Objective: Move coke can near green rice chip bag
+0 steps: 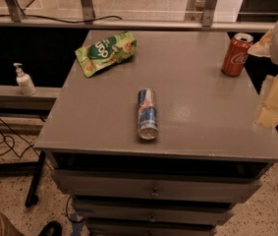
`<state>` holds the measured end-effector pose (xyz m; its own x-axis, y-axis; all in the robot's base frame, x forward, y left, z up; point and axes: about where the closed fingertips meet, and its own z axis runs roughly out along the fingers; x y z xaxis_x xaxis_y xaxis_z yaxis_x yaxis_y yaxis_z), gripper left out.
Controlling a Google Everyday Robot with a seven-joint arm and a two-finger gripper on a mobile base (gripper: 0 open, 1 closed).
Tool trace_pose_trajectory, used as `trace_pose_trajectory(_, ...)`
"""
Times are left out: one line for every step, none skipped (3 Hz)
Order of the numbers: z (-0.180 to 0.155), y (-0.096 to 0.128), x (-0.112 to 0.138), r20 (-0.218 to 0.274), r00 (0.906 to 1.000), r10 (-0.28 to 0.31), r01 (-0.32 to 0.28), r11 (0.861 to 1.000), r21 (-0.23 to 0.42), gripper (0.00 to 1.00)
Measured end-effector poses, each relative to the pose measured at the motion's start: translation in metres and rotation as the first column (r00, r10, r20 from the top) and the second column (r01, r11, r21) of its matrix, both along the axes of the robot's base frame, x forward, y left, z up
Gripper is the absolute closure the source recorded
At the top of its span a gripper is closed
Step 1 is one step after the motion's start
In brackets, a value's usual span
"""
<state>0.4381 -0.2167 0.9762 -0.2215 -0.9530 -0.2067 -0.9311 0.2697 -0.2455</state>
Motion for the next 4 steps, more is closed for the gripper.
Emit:
trace_pose_trajectory(0.001,0.0,0.0,0.006,1.0,-0.002,0.002,1.0,0.003,0.0)
trace_pose_trajectory(-0.015,-0.003,0.014,0.021,0.9988,-0.044,0.042,0.995,0.091,0.0)
trace_pose_trajectory(-0.053,-0.022,0.051,0.07,0.9924,-0.102,0.089,0.981,0.173,0.0)
trace_pose_trajectory(-0.081,-0.054,0.095,0.128,0.9757,-0.177,0.138,0.953,0.268,0.0)
